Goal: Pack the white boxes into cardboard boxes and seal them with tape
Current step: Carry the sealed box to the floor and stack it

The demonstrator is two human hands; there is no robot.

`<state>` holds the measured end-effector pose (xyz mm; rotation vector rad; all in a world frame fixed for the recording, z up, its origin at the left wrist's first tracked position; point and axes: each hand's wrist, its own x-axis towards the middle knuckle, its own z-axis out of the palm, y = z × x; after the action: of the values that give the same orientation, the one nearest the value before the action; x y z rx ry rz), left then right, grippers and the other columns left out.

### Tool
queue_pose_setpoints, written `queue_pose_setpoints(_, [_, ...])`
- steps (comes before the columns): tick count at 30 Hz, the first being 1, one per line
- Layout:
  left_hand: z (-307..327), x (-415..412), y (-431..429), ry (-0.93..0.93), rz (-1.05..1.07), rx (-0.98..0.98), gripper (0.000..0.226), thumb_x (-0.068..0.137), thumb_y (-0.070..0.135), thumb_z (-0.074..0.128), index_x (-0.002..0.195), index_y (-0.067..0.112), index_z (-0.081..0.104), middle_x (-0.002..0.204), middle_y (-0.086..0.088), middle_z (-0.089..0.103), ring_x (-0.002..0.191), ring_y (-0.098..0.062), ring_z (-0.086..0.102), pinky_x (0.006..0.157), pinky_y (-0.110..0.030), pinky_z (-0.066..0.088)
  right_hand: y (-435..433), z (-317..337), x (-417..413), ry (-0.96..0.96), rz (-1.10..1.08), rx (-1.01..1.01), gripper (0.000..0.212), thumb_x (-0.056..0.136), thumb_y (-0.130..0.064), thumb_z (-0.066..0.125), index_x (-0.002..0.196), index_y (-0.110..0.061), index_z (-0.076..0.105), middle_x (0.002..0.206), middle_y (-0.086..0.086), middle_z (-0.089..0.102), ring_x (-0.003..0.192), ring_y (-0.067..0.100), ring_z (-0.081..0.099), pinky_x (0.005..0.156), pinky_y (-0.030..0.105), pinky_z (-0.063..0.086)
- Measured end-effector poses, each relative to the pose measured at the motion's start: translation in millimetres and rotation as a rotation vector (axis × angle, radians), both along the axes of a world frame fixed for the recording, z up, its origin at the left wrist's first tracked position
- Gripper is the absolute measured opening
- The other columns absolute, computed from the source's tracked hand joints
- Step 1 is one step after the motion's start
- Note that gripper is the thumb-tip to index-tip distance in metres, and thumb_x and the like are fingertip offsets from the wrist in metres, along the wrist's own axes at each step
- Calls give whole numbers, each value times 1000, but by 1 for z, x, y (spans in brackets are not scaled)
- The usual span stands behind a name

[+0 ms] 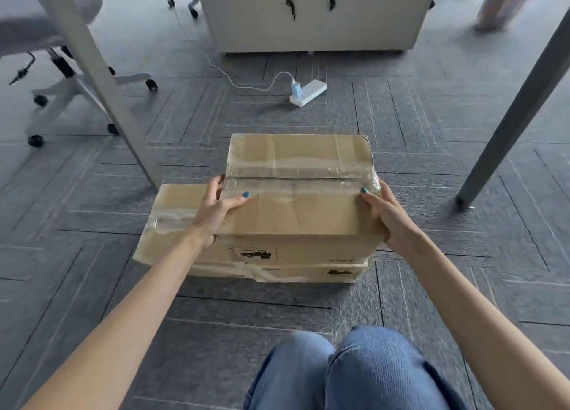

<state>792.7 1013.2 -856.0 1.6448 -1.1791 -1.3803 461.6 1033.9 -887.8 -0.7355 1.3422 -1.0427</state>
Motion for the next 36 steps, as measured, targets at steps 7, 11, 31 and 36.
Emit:
queue_pose_setpoints(7, [-29, -13, -1, 35, 5, 8, 106, 63, 40, 73, 154, 27, 21, 158, -2, 29, 135, -27, 41, 114, -53, 32, -2, -19, -10, 32, -12, 4, 41, 97, -26, 58, 136, -38, 48, 121, 1, 66, 93, 15, 65, 60, 30, 55])
queue_pose_setpoints(11, [-37, -18, -5, 40, -4, 22, 108, 63, 40, 72, 155, 29, 18, 159, -3, 27, 137, -29, 39, 114, -57, 31, -7, -25, -15, 62, 0, 8, 40, 97, -27, 57, 134, -38, 48, 120, 1, 65, 93, 16, 65, 56, 29, 54])
queue_pose_setpoints(31, [5, -31, -5, -361, -112, 52, 84, 91, 27, 69, 157, 28, 17, 162, -2, 21, 146, -29, 28, 116, -51, 28, -5, 18, -13, 639, 227, 95, 59, 100, -32, 52, 148, -9, 26, 151, 12, 39, 133, 28, 42, 106, 42, 37])
queue_pose_setpoints(36, [110, -53, 2, -690, -301, -11, 63, 97, 28, 60, 153, 30, 30, 143, -14, 53, 94, -37, 66, 72, -36, 55, 2, 116, -14, 819, 353, 28, 65, 99, -32, 54, 153, -15, 21, 158, 5, 29, 142, 23, 34, 113, 42, 33])
